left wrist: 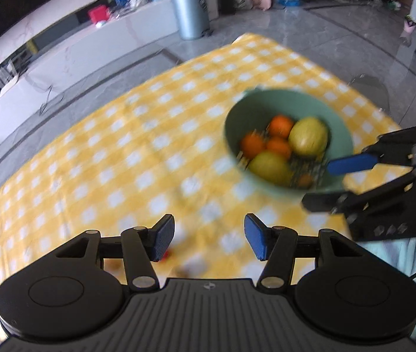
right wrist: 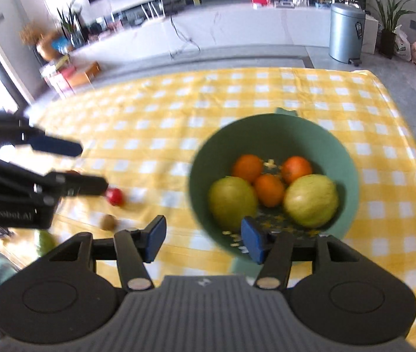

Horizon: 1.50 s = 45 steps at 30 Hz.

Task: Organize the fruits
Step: 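Move both tools back toward the green cucumber and kiwis, then grasp the green cucumber with the left tool while the right tool grasps a kiwi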

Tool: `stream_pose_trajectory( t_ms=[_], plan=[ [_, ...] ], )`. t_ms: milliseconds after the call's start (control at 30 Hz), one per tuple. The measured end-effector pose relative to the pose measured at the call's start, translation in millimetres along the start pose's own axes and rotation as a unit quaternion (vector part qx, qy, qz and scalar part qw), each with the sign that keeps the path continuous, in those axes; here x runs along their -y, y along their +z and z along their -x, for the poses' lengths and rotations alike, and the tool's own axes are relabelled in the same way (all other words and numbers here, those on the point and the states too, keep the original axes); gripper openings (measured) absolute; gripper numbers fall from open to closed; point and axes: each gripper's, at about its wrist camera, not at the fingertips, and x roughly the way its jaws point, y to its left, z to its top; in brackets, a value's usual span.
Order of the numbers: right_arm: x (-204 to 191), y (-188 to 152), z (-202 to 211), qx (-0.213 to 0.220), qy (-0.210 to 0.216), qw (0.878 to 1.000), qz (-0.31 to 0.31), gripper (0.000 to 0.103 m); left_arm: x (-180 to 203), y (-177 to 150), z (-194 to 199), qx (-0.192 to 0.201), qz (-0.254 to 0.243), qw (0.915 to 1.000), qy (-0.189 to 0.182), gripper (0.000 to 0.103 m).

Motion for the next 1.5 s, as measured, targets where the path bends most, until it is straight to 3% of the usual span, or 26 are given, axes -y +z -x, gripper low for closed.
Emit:
stream_pose_trajectory(
  t_ms=[200, 400, 500, 633, 833, 1033, 1300, 1400, 1500],
  plan=[
    [-30.6, -38.0, -3.4, 0.007, 0.034, 0.997, -0.064, 0.056, -36.5, -52.8, 6.7, -0.049, 0.059, 0.9961, 0.045, 0.065],
    [-47.8, -69.2, -15.4, 0.004, 0.021, 0.996, -0.087, 0.059, -72.4, -106.3, 10.9, -0.078, 0.164, 0.9814, 0.063, 0.065],
    [-49.3, -79.1, -20.5, -0.003, 0.017, 0.995, -0.098, 0.059, -84.9, -130.2, 0.9, -0.099, 0.217, 0.9692, 0.062, 0.065],
    [-54.8, -84.1, -19.6, -0.001, 0.011, 0.996, -0.093, 0.06, -98.7, -157.3, -18.1, -0.129, 0.298, 0.945, 0.04, 0.064],
    [-63.1, -82.0, -17.9, 0.003, 0.0, 0.997, -0.079, 0.063, -110.4, -180.3, -34.3, -0.137, 0.385, 0.9128, 0.013, 0.058],
    [-70.5, -86.1, -31.7, -0.002, -0.012, 0.998, -0.066, 0.063, -109.4, -184.7, -39.7, -0.12, 0.422, 0.8985, 0.016, 0.058],
    [-87.4, -90.2, -49.0, 0.0, -0.007, 0.999, -0.033, 0.063, -100.1, -185.2, -49.0, -0.122, 0.413, 0.9008, 0.053, 0.06],
    [-89.2, -90.9, -52.2, -0.001, -0.004, 1.0, -0.027, 0.063, -99.3, -189.5, -52.7, -0.115, 0.423, 0.8975, 0.052, 0.06],
    [-88.7, -91.5, -55.7, -0.001, -0.006, 1.0, -0.025, 0.063, -92.5, -187.8, -52.1, -0.105, 0.415, 0.9015, 0.065, 0.059]
  ],
)
